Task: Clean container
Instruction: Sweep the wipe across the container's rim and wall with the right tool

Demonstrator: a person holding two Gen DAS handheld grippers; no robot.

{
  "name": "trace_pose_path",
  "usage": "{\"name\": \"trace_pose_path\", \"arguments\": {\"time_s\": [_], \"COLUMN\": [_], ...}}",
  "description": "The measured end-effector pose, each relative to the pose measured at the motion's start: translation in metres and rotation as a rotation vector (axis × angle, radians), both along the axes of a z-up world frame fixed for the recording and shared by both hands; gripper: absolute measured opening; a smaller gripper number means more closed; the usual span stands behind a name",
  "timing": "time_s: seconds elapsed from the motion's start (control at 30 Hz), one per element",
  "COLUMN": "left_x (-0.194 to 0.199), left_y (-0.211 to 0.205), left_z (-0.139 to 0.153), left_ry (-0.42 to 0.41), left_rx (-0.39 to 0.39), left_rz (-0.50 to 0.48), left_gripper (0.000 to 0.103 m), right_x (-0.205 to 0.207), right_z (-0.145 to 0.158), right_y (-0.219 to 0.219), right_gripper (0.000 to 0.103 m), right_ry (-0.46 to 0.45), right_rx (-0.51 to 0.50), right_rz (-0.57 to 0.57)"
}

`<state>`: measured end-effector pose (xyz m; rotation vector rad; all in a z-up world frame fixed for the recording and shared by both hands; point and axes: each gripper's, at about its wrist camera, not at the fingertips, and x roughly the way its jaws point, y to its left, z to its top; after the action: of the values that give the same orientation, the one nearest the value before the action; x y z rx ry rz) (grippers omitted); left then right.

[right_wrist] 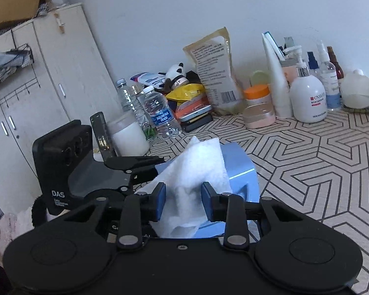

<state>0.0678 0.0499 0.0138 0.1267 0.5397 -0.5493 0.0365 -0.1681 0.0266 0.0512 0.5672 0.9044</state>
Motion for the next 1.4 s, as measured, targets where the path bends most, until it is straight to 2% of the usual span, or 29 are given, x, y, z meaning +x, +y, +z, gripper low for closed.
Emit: {"name": "trace_pose_path", "arguments": {"time_s": [0.13, 0.23, 0.63, 0.8, 0.93, 1.03, 1.13, 1.2, 1.3, 1.4], "left_x": [0.002, 0.003, -0.001, 0.0, 0.0, -0.001, -0.002, 0.0, 0.002, 0.0], "left_y": [0.002, 0.004, -0.001, 0.0, 0.0, -0.001, -0.003, -0.001, 0.0, -0.003], "left_z": [0.0, -0.001, 0.0, 0.0, 0.0, 0.0, 0.0, 0.0, 0.0, 0.0], "left_ry": [0.002, 0.007, -0.02, -0.011, -0.01, -0.017, -0.025, -0.012, -0.003, -0.02], "left_rx": [-0.002, -0.009, 0.019, 0.008, 0.007, 0.013, 0.022, 0.009, 0.001, 0.02], "left_rz": [0.003, 0.003, -0.01, -0.011, -0.011, -0.013, -0.017, -0.009, -0.009, -0.01], "left_gripper": [0.074, 0.074, 0.073, 0.073, 0.073, 0.074, 0.074, 0.074, 0.073, 0.073], "right_x": [-0.002, -0.001, 0.021, 0.024, 0.024, 0.024, 0.02, 0.016, 0.01, 0.006], "right_z": [0.0, 0.0, -0.004, -0.004, -0.002, -0.002, -0.001, 0.0, 0.003, 0.006], "right_y": [0.0, 0.0, -0.022, -0.021, -0.017, -0.019, -0.016, -0.01, 0.005, 0.02], "right_gripper": [0.04, 0.026, 0.026, 0.027, 0.027, 0.028, 0.028, 0.032, 0.035, 0.034], "right_ry": [-0.012, -0.036, 0.013, -0.011, -0.039, -0.034, -0.037, -0.055, -0.107, -0.12], "right_rx": [-0.002, -0.018, 0.003, -0.024, -0.049, -0.032, -0.019, -0.025, -0.066, -0.066], "right_rz": [0.002, -0.029, -0.212, -0.254, -0.257, -0.254, -0.222, -0.191, -0.164, -0.087]}}
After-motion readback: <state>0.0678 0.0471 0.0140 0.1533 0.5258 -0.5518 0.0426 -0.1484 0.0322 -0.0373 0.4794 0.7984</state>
